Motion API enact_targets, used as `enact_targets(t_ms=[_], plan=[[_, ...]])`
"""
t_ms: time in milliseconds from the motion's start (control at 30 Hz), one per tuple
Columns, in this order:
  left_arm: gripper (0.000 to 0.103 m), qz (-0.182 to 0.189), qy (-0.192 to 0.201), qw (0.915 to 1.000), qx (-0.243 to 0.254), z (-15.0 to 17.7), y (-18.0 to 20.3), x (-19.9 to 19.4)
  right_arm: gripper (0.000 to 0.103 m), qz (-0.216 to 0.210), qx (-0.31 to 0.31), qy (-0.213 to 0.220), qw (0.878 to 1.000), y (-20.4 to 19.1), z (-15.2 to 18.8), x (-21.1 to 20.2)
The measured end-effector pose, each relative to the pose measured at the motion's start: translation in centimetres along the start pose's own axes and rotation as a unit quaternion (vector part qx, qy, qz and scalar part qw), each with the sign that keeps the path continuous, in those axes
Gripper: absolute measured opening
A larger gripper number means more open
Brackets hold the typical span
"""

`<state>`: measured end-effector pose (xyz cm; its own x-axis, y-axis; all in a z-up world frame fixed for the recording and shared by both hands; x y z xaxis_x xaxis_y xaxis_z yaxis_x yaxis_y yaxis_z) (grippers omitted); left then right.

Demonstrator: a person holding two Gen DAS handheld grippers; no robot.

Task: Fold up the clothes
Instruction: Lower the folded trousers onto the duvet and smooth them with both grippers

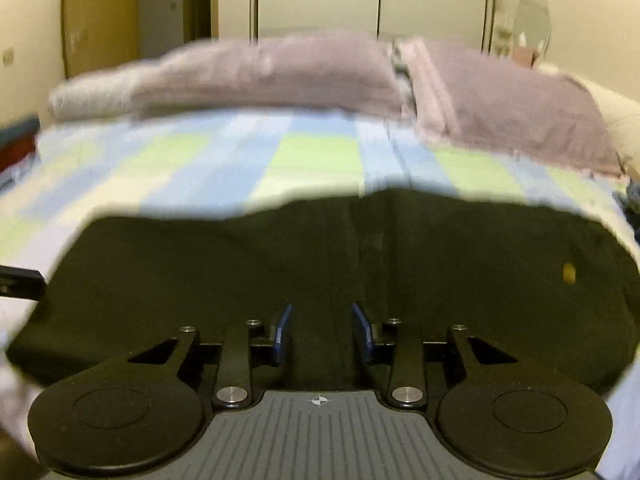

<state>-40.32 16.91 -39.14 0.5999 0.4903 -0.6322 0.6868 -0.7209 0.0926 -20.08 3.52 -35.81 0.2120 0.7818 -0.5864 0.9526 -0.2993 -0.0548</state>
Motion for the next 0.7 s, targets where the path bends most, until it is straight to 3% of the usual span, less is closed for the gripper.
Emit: enact_targets(t_ms=[133, 233, 333, 500, 700], plan=[[0.002, -0.015, 0.000, 0.9998, -0.010, -1.9, -1.2, 3.5, 0.036, -0.007, -0.006, 0.016, 1.000, 0.2, -1.7, 2.8], [0.003, -0.019, -0.036, 0.9990, -0.021, -0.8, -1.8, 7.0, 0.036, 0.014, -0.019, -0.005, 1.000, 0.8, -1.4, 5.9], [0.003, -0.022, -0.038, 0.9985, -0.034, -0.7, -2.1, 8.0, 0.036, 0.010, 0.021, -0.025, 0.999, 2.2, -0.8, 8.3], [0.002, -0.052, -0.044, 0.9976, -0.012, -1.7, -0.8, 6.4, 0.036, 0.005, 0.042, -0.036, 0.998, 2.6, -2.0, 7.4], [0.002, -0.023, -0.029, 0.9987, -0.035, 0.1, 1.3, 0.2, 0.037, -0.026, 0.052, -0.003, 0.998, 1.6, -1.5, 0.9]])
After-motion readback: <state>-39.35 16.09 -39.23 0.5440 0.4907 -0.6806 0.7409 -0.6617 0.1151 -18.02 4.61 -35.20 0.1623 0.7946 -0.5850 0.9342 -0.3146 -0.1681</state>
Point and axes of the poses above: each gripper's, at about its wrist camera, not at the fingertips, and x roughly the way its jaws point, y to its right, z to its underside, the point moved 5 cm from there along x, roughly the way its jaws point, and after that the axes turned 5 degrees about -z, right-handed, at the moved point
